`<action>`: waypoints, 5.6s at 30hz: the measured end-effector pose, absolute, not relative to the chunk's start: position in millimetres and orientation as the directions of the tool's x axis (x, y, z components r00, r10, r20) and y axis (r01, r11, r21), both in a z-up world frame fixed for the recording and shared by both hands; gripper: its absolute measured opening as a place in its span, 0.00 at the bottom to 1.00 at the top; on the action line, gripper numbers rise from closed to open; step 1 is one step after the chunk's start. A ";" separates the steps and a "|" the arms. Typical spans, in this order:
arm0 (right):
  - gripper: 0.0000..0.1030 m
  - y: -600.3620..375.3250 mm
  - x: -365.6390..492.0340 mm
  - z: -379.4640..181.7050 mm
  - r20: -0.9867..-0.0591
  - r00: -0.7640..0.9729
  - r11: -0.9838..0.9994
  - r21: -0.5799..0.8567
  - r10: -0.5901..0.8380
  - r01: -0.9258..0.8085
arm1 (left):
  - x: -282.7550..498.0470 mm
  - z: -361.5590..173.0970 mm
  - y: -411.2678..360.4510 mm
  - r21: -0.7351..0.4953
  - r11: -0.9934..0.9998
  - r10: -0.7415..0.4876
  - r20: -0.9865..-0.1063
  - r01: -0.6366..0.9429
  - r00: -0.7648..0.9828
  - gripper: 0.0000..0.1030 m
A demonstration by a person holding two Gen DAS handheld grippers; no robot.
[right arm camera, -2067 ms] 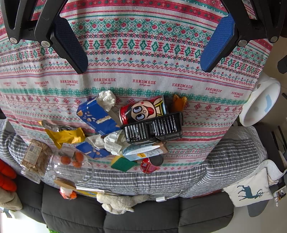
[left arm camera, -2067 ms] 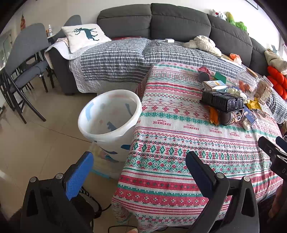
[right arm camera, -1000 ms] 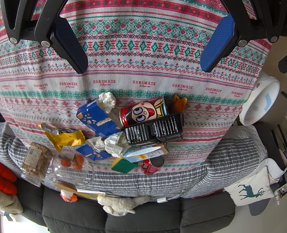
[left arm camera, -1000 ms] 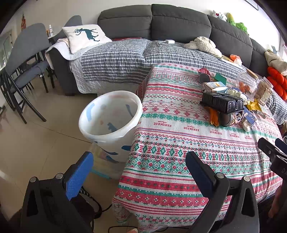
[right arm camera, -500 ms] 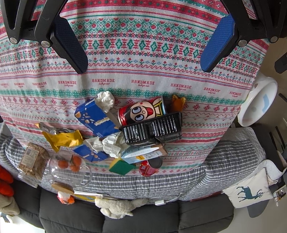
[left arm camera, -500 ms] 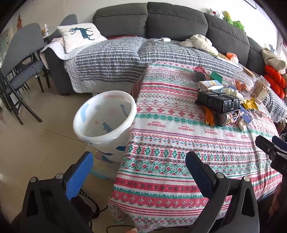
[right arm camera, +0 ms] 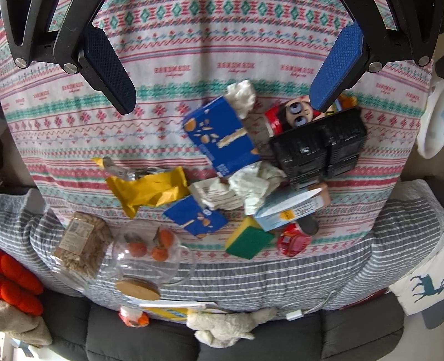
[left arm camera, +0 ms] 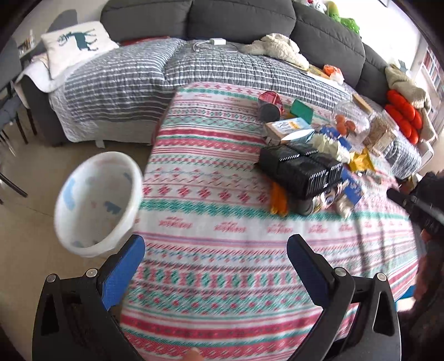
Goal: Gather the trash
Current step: 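Grasp the black plastic tray stack with the left gripper while the right gripper grasps the blue snack box, then carry the black trays and blue box to the white bucket and release both, then grasp the red cartoon can with the right gripper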
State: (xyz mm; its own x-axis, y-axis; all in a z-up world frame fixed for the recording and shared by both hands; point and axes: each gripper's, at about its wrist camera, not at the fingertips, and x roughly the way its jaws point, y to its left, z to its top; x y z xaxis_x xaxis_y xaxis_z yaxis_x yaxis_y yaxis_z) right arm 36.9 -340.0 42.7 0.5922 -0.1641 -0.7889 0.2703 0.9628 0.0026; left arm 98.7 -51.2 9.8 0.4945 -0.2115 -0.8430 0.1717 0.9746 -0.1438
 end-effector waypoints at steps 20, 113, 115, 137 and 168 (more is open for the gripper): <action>1.00 -453.8 63.2 -0.8 -0.866 0.488 0.900 0.120 -0.112 0.419 | 188.7 -28.3 -163.3 -0.387 0.899 -0.438 -0.785 0.206 0.438 0.69; 0.74 -99.7 123.1 20.5 -0.803 0.497 0.944 0.259 0.328 -0.204 | 98.6 -14.9 190.0 0.033 0.966 0.173 -0.820 -0.258 0.545 0.92; 0.74 -82.6 130.2 16.2 -0.807 0.482 0.938 0.268 0.342 -0.217 | 92.7 -13.2 193.9 0.048 0.966 0.187 -0.812 -0.255 0.553 0.92; 0.82 -9.0 166.7 -8.7 -0.829 0.445 0.938 0.262 0.338 -0.225 | 78.2 -11.3 210.5 0.016 0.969 0.152 -0.822 -0.245 0.548 0.92; 0.91 -197.2 120.0 18.2 -0.830 0.537 0.988 0.148 0.149 -0.044 | 94.9 -12.9 148.0 -0.006 0.993 0.054 -0.861 -0.116 0.505 0.92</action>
State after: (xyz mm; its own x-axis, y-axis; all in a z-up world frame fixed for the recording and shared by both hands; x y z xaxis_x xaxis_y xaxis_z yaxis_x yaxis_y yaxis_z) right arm 120.0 -197.2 18.2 0.5375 0.1488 -0.8301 -0.0441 0.9879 0.1485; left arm 94.9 148.0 -12.9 0.5053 0.0539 -0.8613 -0.1163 0.9932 -0.0061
